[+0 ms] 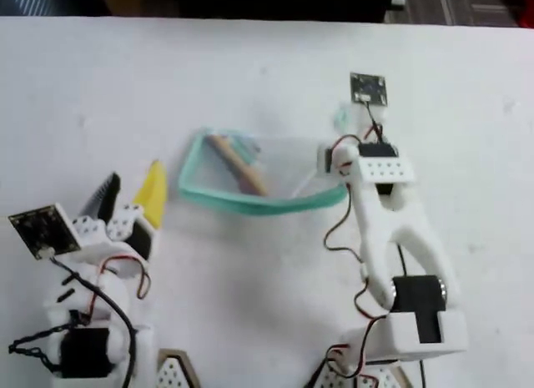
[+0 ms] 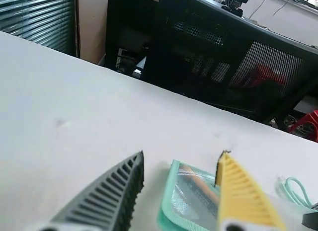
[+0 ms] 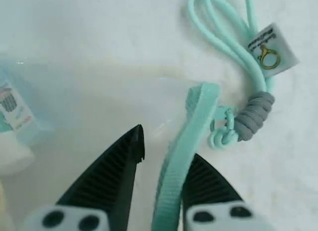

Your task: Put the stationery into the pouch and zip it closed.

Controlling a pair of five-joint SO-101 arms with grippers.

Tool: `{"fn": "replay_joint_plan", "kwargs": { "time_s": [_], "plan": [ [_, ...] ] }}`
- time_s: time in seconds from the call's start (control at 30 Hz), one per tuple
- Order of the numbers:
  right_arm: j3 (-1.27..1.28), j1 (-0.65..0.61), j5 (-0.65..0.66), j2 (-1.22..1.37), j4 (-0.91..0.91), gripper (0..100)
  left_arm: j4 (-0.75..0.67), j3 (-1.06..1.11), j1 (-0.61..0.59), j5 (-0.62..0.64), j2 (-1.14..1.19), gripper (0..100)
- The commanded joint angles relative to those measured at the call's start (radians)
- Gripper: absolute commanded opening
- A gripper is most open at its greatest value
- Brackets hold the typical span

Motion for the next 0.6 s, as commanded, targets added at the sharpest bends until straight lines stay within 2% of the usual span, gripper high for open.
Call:
{"fn": "replay_joint_plan", "kwargs": {
  "time_s": [0.0, 0.2, 0.37, 0.57],
  "plan": [
    [0.002, -0.018, 0.104, -0.001, -0.021, 1.9, -0.023, -0.009, 0.047, 0.009, -0.001, 25],
    [-0.002, -0.019, 0.121, 0.013, -0.067, 2.1, -0.023, -0.009, 0.047, 0.009, -0.001, 25],
    [-0.008, -0.064, 0.233, 0.111, -0.101, 2.1, -0.023, -0.009, 0.047, 0.009, -0.001, 25],
    [-0.032, -0.068, 0.233, 0.143, -0.114, 2.1, -0.023, -0.009, 0.047, 0.009, -0.001, 25]
  ]
}}
